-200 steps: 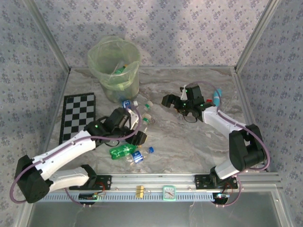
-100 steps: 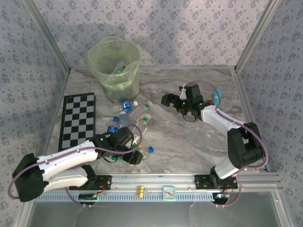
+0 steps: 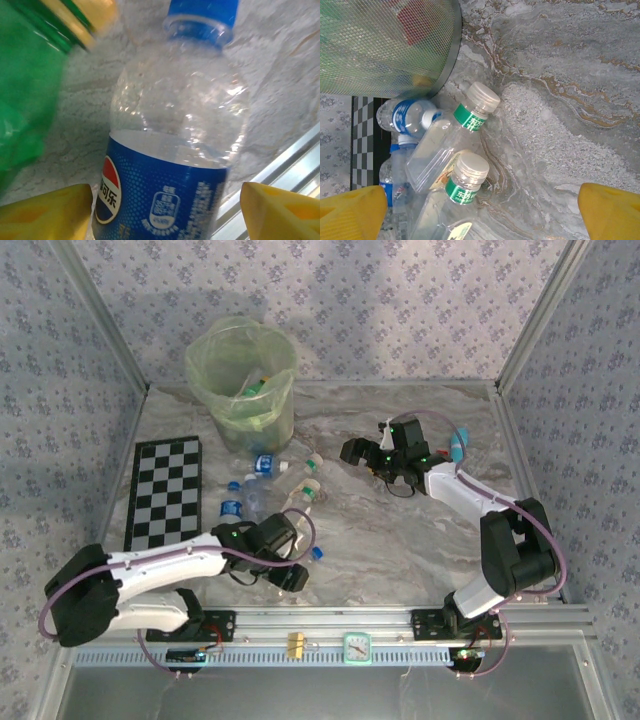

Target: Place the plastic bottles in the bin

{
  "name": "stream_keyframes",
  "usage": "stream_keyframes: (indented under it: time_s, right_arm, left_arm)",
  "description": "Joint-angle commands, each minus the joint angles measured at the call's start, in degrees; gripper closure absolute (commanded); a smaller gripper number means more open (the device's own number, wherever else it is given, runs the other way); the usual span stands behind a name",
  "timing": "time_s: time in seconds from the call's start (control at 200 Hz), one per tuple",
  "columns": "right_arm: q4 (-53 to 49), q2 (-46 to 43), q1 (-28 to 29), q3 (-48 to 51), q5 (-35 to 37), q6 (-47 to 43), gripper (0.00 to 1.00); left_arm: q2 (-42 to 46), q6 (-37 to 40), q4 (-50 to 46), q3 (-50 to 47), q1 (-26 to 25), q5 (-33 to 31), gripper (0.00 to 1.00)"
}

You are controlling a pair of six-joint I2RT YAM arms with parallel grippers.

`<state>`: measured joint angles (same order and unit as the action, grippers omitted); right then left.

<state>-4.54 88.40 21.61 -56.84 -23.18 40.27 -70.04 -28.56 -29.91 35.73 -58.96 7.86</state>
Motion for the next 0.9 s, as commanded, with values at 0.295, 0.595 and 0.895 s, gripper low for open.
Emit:
stream_keyframes:
  time_s: [0.295, 0.595, 0.895]
  right_arm:
    - [0.10, -0.51, -0.91, 0.41, -0.24, 0.45, 0.00]
    - [0.37, -0.58, -1.48, 0.80, -0.29, 0.55, 0.00]
    - [2.50, -0.93, -3.70, 3.09, -0.90, 2.93, 0.00]
  left_arm:
    - [-4.95, 0.69, -0.78, 1.62, -1.69, -5.22, 0.35]
    - [-3.61, 2.04, -0.46, 3.48, -1.80, -3.70, 0.51]
    - [-0.84, 4.96, 1.17, 12.61, -1.45, -6.18, 0.53]
